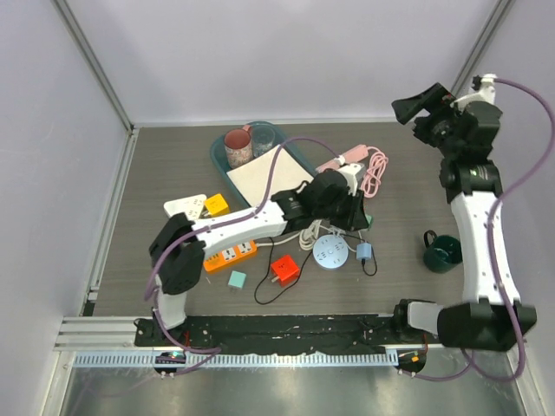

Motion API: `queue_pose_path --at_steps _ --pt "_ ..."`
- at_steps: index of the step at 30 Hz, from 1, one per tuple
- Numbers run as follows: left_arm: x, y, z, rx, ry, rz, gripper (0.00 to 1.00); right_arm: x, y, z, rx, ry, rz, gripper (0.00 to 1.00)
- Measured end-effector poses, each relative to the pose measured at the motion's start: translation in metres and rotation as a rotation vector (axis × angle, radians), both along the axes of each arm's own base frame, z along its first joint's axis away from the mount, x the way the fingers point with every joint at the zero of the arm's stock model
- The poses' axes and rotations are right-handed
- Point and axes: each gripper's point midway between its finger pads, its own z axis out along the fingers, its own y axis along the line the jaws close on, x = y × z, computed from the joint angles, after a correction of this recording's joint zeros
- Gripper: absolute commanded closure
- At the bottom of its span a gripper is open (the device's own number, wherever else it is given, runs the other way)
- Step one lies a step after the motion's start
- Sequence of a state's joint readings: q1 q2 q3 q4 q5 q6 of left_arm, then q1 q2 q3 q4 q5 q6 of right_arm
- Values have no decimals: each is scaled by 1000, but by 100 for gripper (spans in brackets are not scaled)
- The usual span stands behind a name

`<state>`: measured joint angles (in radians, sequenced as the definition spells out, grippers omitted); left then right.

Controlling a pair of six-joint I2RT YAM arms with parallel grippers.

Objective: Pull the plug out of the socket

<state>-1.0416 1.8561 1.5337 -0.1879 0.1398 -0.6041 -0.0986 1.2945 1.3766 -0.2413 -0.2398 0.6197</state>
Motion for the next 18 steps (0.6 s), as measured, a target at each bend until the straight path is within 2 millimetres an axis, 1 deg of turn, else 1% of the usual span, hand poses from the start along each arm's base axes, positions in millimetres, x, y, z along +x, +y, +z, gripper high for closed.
queue_pose_path --at_steps 2,4,5,7,10,11,12,13,14,15,16,17,18 --pt "8 -16 -8 -7 14 5 100 -30 0 33 -27 -78 -13 9" --pt "17 -34 -21 -17 28 7 100 -59 2 60 -39 -153 -19 9" --pt "20 -41 -29 -16 42 11 100 -70 3 69 -41 -183 -20 9" --pt "23 -50 -47 -8 68 12 100 -85 4 78 -42 -214 -20 9" --pt "28 -67 -71 3 96 15 92 -97 6 82 -42 -233 -20 9" --pt "29 -74 -77 2 105 14 86 -99 6 82 -40 -233 -20 9" --pt "30 -80 -81 -2 111 12 83 -99 6 81 -40 -228 -20 9" --pt "30 -85 -83 -6 115 9 79 -99 6 79 -39 -224 -19 9" --pt "31 -91 -85 -13 119 2 71 -98 6 77 -38 -217 -17 9" --pt "32 -97 -86 -23 121 -2 67 -98 6 75 -37 -210 -16 9" --pt "33 -104 -86 -36 125 -5 63 -95 6 70 -35 -194 -14 9" --pt "34 -110 -85 -50 126 -10 56 -93 6 64 -33 -175 -12 9" --pt "35 -115 -85 -62 126 -15 53 -92 7 59 -32 -162 -11 9"
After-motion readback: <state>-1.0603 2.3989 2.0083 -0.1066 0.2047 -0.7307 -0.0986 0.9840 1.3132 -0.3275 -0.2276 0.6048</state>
